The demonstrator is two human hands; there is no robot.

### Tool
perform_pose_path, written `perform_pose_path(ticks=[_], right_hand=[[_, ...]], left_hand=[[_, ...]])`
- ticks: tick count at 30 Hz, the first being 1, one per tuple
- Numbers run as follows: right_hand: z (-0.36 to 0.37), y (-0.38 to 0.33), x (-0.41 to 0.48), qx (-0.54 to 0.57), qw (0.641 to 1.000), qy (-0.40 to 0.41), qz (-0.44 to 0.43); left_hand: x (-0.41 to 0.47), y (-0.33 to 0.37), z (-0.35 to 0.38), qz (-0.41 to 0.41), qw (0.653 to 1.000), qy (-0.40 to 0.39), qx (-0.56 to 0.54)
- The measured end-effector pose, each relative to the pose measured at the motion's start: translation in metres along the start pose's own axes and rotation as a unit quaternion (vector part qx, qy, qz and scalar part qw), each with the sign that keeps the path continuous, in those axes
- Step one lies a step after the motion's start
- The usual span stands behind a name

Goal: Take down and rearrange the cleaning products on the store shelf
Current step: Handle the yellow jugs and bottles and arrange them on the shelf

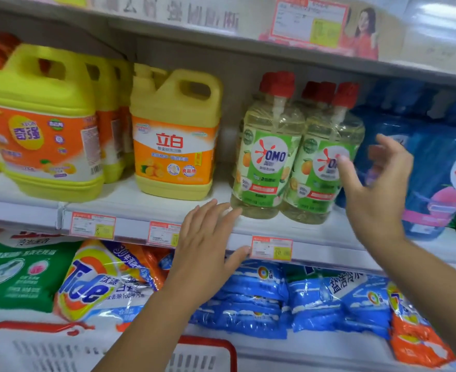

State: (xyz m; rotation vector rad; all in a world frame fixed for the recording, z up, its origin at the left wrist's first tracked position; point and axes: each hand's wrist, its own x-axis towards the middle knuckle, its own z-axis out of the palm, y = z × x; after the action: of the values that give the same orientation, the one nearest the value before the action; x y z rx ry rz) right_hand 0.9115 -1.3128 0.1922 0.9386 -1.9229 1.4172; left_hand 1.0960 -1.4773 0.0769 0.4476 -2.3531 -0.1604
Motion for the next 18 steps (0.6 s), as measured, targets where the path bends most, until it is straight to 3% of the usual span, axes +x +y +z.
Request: perform_pose_path(ticks=[2,4,6,10,13,18], right_hand=[[0.008,-0.036,-0.026,0.035,0.99,-0.046,-0.127],[0.033,-0.074,-0.037,0.068,0.964,-0.193,-0.168],[0.067,-0.104,-0.031,0.077,0.948,-0.277,-0.135],[0.121,-0.148,0.007,0.08,0.96,-0.269,0.027],[0.14,-0.162,0.028,0.117,0.937,-0.299,0.139],[0.142,-0.158,0.041,0.104,0.936,-0.301,0.15]], left_hand=[[-0.002,-0.018,-0.016,-0.02,0.999,0.039,-0.019],[-0.004,-0.041,-0.03,-0.049,0.996,0.075,-0.005],[-0.008,-0.064,-0.042,-0.084,0.993,0.086,0.003],[-0.02,-0.097,-0.052,-0.126,0.989,0.074,0.001],[-0.03,-0.108,-0.054,-0.122,0.991,0.051,-0.002],[-0.031,-0.111,-0.059,-0.127,0.99,0.035,-0.047]])
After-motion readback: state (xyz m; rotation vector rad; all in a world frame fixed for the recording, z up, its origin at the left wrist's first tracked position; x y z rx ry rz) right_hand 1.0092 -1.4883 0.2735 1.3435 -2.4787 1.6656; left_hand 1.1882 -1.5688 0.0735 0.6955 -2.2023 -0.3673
